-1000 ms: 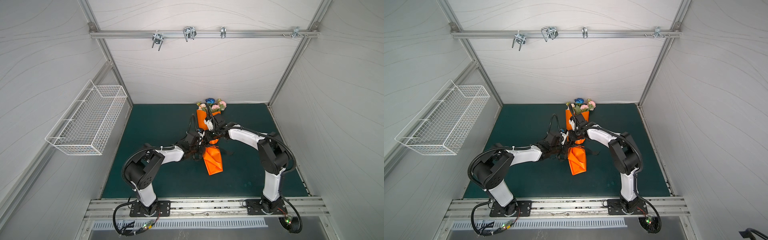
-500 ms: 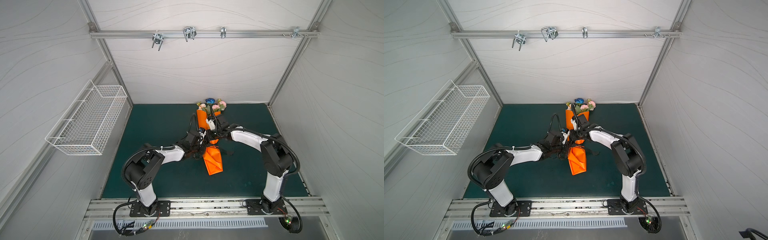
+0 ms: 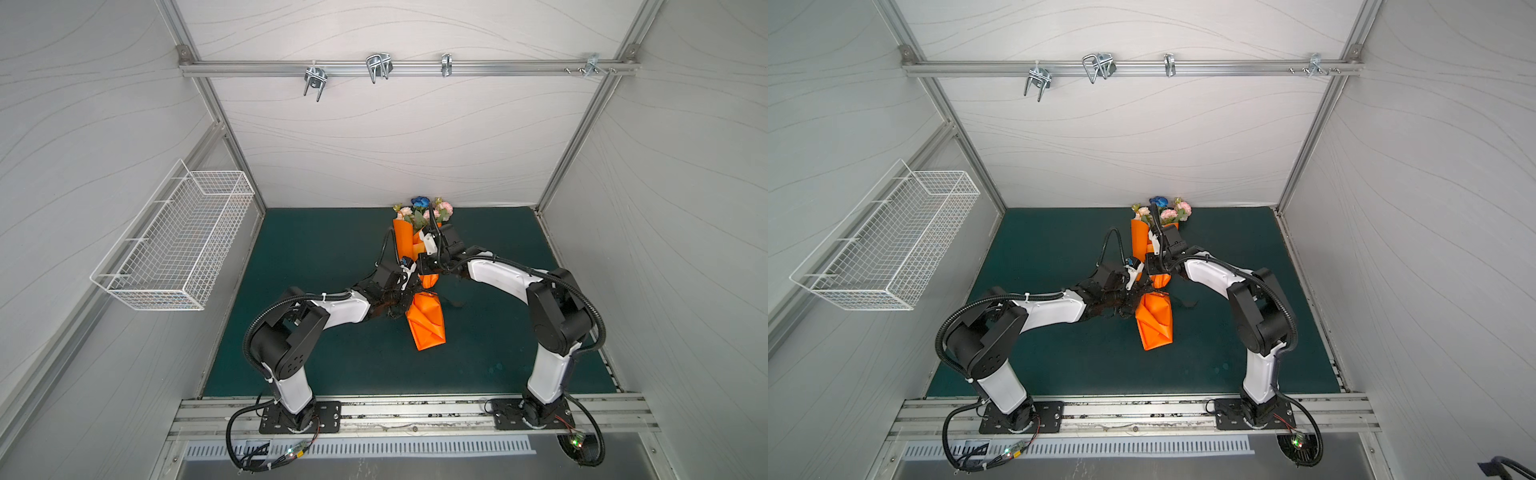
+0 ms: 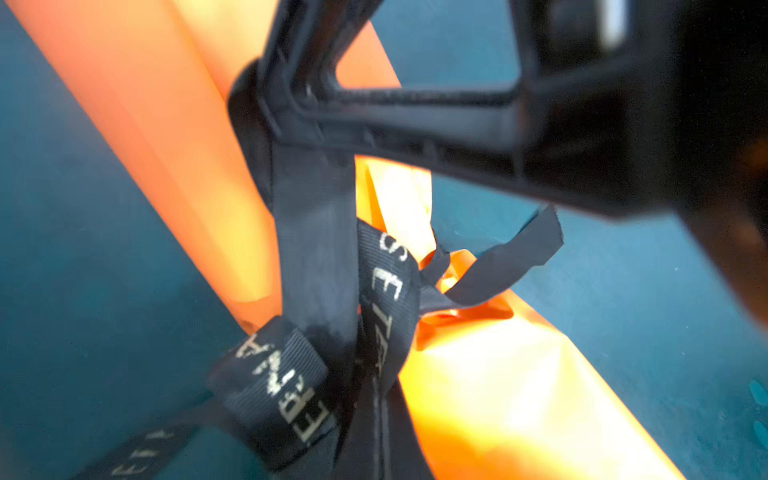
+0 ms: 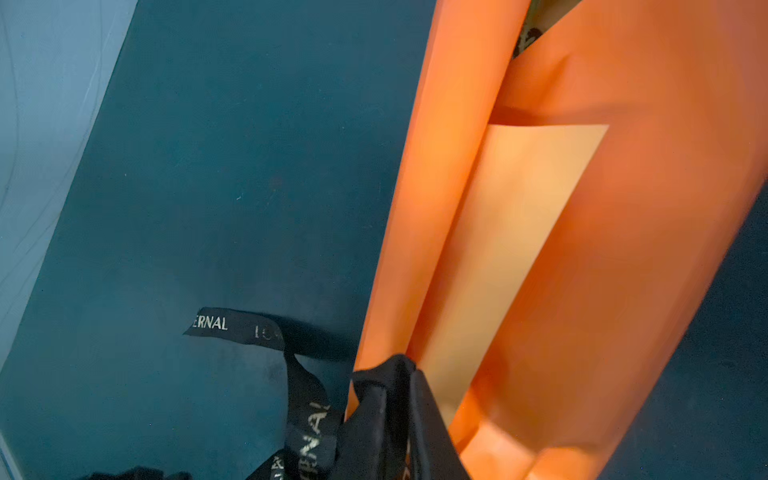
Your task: Tie the bouquet of fake flowers
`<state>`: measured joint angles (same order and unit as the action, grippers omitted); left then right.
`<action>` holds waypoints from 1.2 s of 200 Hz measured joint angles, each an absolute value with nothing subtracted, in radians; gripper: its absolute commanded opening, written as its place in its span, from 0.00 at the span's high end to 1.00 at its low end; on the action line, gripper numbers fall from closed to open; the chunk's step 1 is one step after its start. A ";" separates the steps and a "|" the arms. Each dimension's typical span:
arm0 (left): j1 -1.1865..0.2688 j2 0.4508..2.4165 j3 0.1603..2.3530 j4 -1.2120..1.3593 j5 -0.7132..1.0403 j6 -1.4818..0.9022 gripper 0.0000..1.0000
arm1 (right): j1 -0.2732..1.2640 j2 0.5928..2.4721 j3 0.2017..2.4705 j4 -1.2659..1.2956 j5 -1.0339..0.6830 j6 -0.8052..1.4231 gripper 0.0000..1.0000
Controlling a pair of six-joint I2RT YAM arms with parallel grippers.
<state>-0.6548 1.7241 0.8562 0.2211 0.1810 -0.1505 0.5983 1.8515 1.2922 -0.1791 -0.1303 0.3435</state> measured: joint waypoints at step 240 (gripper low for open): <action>-0.532 1.442 0.668 0.026 0.245 -0.057 0.74 | 0.595 1.781 1.226 -0.234 -0.116 0.328 0.99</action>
<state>-0.5316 1.4422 0.6682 0.0261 0.2447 -0.0574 0.5949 1.7809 1.2259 -0.2344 -0.1158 0.3279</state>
